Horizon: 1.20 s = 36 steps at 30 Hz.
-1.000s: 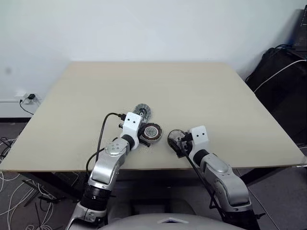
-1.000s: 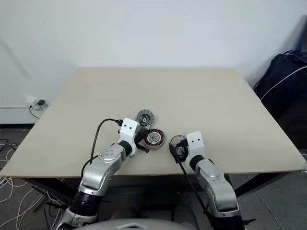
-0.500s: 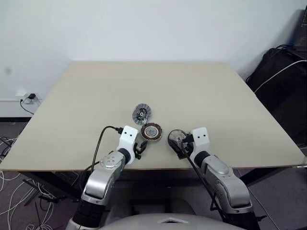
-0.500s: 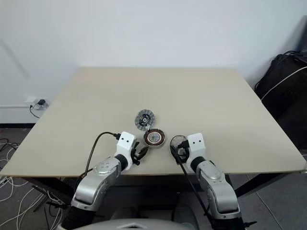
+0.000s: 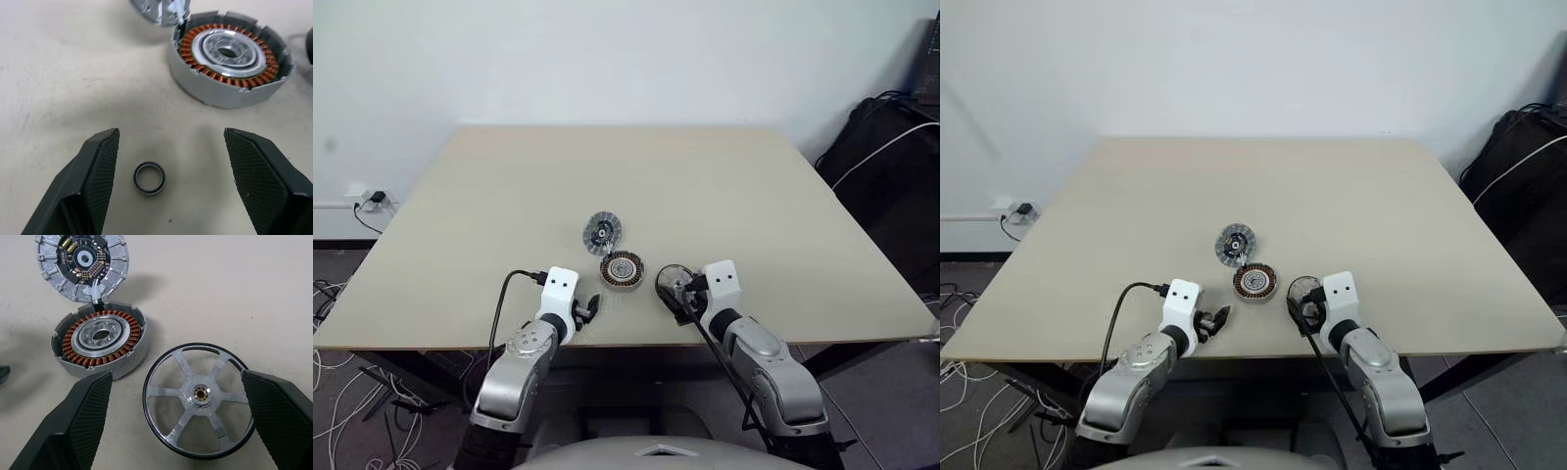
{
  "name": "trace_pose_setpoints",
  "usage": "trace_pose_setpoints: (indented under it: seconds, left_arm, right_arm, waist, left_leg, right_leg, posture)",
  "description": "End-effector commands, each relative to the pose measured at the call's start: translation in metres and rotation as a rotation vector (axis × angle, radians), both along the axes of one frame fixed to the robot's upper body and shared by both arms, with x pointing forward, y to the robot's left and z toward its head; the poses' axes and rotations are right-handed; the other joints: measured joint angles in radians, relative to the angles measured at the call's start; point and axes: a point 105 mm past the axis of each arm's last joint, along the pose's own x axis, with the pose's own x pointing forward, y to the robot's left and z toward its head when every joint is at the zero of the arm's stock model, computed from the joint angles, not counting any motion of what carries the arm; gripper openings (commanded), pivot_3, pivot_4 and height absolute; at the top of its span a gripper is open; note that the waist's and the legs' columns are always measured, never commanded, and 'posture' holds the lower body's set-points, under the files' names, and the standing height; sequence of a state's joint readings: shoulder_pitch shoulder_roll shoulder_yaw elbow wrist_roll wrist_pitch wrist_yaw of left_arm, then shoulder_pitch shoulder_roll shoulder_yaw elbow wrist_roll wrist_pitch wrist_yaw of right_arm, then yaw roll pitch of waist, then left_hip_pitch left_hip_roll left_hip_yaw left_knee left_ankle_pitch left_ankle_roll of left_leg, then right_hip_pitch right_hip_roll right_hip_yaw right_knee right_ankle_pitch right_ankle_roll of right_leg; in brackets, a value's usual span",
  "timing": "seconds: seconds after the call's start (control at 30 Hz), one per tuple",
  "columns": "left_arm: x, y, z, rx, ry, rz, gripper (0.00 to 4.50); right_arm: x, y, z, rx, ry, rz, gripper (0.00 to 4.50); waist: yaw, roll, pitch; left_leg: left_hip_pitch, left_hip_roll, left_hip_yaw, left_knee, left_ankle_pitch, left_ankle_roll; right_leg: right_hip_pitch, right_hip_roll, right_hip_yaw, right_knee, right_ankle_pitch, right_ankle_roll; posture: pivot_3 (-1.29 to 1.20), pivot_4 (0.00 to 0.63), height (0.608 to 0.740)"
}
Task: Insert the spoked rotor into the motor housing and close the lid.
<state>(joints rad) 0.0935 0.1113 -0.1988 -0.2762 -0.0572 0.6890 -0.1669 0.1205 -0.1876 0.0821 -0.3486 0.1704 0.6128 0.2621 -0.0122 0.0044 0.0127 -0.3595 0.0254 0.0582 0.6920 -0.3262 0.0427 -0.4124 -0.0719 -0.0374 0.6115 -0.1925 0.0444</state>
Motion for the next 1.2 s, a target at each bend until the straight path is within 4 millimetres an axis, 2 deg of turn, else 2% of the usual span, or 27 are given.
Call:
trace_pose_setpoints:
  seconds: [0.03,0.43,0.63,0.73,0.97,1.1,1.2]
  left_arm:
    - [0.002,0.003,0.001,0.012,-0.007,0.008,3.59]
    - [-0.004,0.006,-0.019,0.028,0.068,0.015,3.59]
    - [-0.005,0.005,-0.022,0.006,0.087,0.013,3.59]
    - [-0.004,0.005,-0.022,0.012,0.088,0.010,2.99]
    - [-0.004,0.005,-0.021,0.025,0.088,0.003,0.68]
    - [-0.002,0.004,-0.018,0.022,0.076,0.003,0.66]
    - [0.006,-0.001,-0.004,-0.004,0.020,-0.006,0.66]
  right_arm:
    - [0.005,0.002,0.012,0.012,-0.051,0.007,4.50]
    - [0.005,0.004,0.012,0.016,-0.053,0.009,4.50]
    - [0.005,0.003,0.013,0.017,-0.055,0.006,4.50]
    - [0.005,0.003,0.012,0.016,-0.054,0.004,4.50]
    - [0.005,0.003,0.012,0.019,-0.055,0.000,4.50]
    - [0.005,0.003,0.013,0.019,-0.055,-0.001,4.50]
    - [0.006,0.003,0.013,0.019,-0.056,0.000,4.50]
  waist:
    - [0.000,0.000,0.000]
    - [0.000,0.000,0.000]
    - [0.000,0.001,0.000]
    - [0.000,0.001,0.000]
    - [0.001,0.001,0.000]
    - [0.001,0.001,0.000]
    - [0.001,0.001,0.000]
  left_leg:
    - [0.000,0.000,0.000,0.000,0.000,0.000]
    - [0.000,0.000,0.000,0.000,0.000,0.000]
    - [0.000,0.000,0.000,0.000,0.000,0.000]
    - [0.000,0.000,0.000,0.000,0.000,0.000]
    - [0.000,0.000,0.000,0.000,0.000,0.000]
    - [0.000,0.000,0.000,0.000,0.000,0.000]
    - [0.000,0.000,0.000,0.000,0.000,0.000]
  right_leg:
    - [0.000,0.000,0.000,0.000,0.000,0.000]
    - [0.000,0.000,0.000,0.000,0.000,0.000]
    - [0.000,0.000,0.000,0.000,0.000,0.000]
    - [0.000,0.000,0.000,0.000,0.000,0.000]
    - [0.000,0.000,0.000,0.000,0.000,0.000]
    - [0.000,0.000,0.000,0.000,0.000,0.000]
    - [0.000,0.000,0.000,0.000,0.000,0.000]
  posture:
    - [0.00,0.000,0.740]
    - [0.00,0.000,0.740]
    - [0.00,0.000,0.740]
    - [0.00,0.000,0.740]
    - [0.00,0.000,0.740]
    - [0.00,0.000,0.740]
    - [0.00,0.000,0.740]
